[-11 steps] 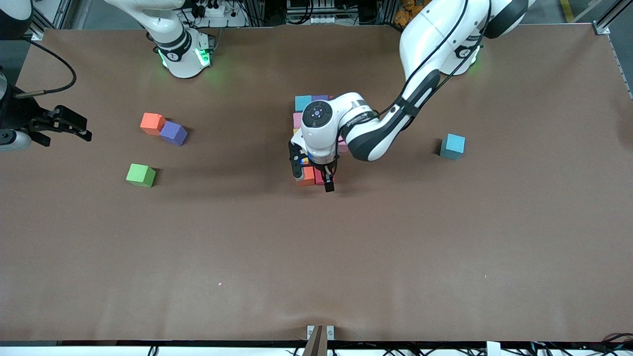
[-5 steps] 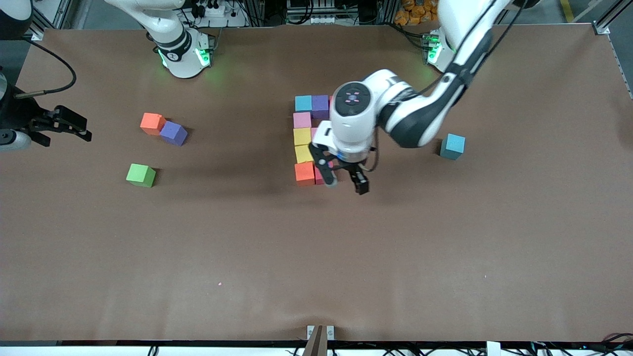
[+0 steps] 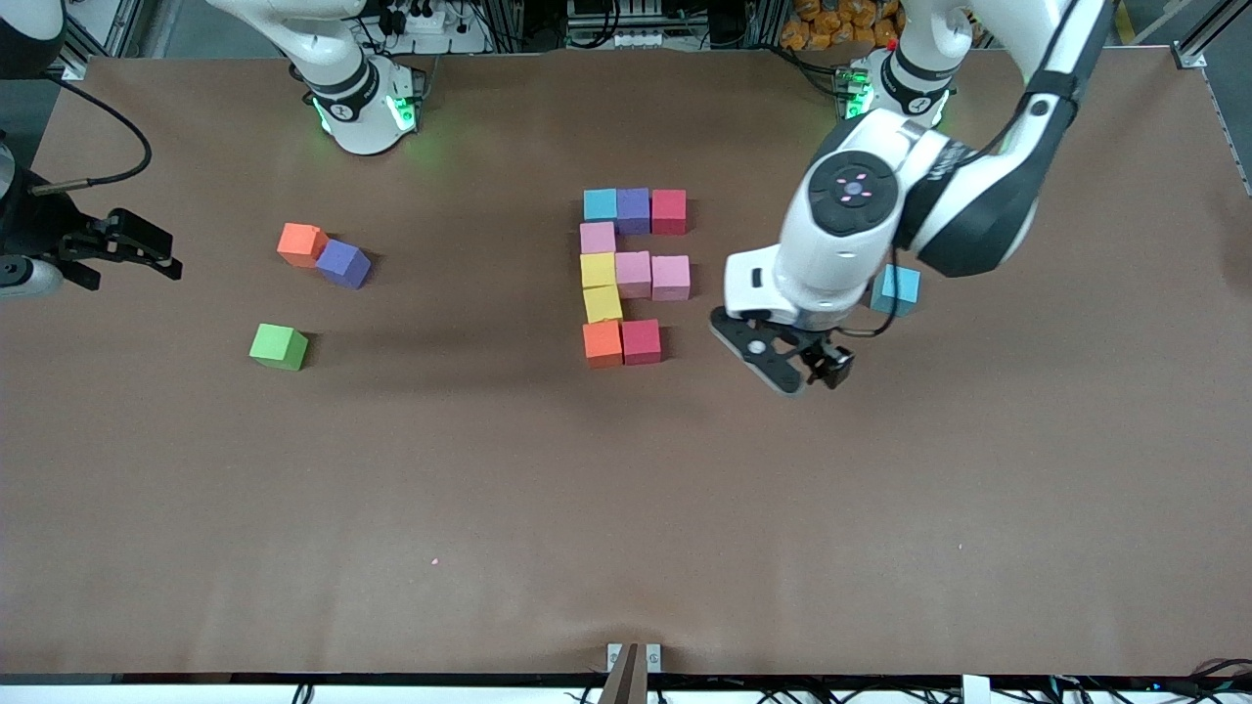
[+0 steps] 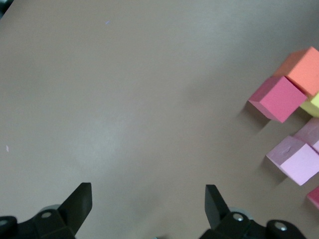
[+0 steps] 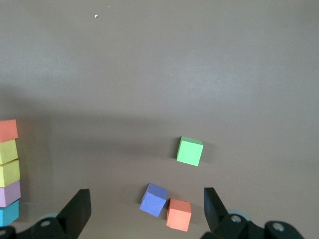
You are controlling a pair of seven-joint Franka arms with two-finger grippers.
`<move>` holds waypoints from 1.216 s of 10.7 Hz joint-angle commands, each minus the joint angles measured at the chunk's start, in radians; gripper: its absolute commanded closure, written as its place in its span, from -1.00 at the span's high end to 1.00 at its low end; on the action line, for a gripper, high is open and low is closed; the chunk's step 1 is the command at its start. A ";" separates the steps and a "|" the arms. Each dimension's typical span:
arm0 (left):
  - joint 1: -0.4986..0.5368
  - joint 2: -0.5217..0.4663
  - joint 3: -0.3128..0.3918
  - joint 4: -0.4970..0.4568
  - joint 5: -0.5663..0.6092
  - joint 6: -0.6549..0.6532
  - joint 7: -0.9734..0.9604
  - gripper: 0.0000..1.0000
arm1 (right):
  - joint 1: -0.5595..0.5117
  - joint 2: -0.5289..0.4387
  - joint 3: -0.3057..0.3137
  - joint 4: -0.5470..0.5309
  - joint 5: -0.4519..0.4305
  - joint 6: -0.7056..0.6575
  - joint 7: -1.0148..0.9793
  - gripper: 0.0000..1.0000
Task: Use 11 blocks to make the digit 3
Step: 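Move the left gripper to the cyan cube and grasp it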
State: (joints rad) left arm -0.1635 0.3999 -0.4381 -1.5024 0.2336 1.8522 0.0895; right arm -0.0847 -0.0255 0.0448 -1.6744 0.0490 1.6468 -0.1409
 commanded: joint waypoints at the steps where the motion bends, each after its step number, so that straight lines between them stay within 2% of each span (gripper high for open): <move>1: 0.031 -0.041 -0.005 -0.038 -0.025 -0.034 -0.161 1.00 | -0.001 0.004 0.003 0.012 0.002 -0.002 0.015 1.00; 4: 0.079 -0.046 -0.005 -0.044 -0.033 -0.083 -0.345 1.00 | 0.000 0.004 0.003 0.012 0.002 -0.002 0.015 1.00; 5: 0.122 -0.043 -0.005 -0.045 -0.045 -0.106 -0.361 1.00 | 0.000 0.004 0.003 0.012 0.002 -0.002 0.015 1.00; 9: 0.139 -0.036 0.071 -0.067 -0.033 -0.198 -0.347 1.00 | 0.002 0.006 0.003 0.012 0.002 -0.001 0.015 1.00; 11: 0.151 -0.096 0.070 -0.221 -0.033 -0.144 -0.361 1.00 | 0.000 0.006 0.003 0.012 0.002 -0.001 0.015 1.00; 13: 0.206 -0.194 0.073 -0.436 -0.046 0.017 -0.363 1.00 | 0.002 0.006 0.003 0.010 0.002 -0.002 0.015 1.00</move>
State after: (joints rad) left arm -0.0005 0.3394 -0.3679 -1.7316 0.2135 1.7555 -0.2679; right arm -0.0836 -0.0243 0.0455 -1.6743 0.0490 1.6473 -0.1409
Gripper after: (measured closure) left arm 0.000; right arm 0.000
